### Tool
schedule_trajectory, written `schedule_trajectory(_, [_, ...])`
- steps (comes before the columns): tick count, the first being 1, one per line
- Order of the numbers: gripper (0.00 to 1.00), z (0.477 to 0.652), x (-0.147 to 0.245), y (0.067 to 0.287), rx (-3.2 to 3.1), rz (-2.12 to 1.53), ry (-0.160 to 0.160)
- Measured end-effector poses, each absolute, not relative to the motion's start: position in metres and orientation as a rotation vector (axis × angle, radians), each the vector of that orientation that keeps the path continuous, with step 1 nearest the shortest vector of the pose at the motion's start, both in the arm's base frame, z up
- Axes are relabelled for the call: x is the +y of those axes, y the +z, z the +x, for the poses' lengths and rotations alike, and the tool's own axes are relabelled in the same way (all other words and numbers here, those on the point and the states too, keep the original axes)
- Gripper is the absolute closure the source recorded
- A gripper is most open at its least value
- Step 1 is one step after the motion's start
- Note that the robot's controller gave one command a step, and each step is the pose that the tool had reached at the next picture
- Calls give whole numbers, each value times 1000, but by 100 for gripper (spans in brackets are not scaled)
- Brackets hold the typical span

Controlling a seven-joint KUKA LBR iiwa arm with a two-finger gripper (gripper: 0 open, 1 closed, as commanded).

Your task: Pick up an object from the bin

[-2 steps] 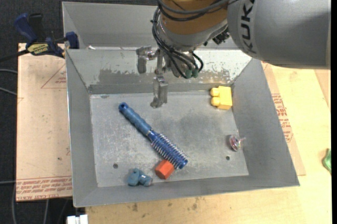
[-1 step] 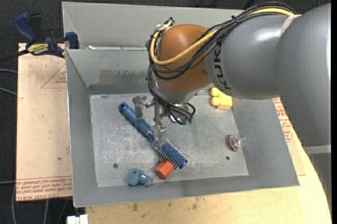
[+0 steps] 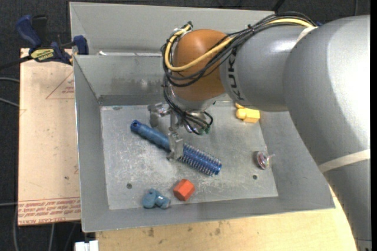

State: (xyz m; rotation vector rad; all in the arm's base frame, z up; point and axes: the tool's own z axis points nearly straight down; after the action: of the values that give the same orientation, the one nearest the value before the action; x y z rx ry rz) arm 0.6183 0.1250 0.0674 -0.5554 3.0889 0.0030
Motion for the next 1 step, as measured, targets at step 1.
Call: schedule_trajectory(1, [100,618,126,71,3089,-556,4])
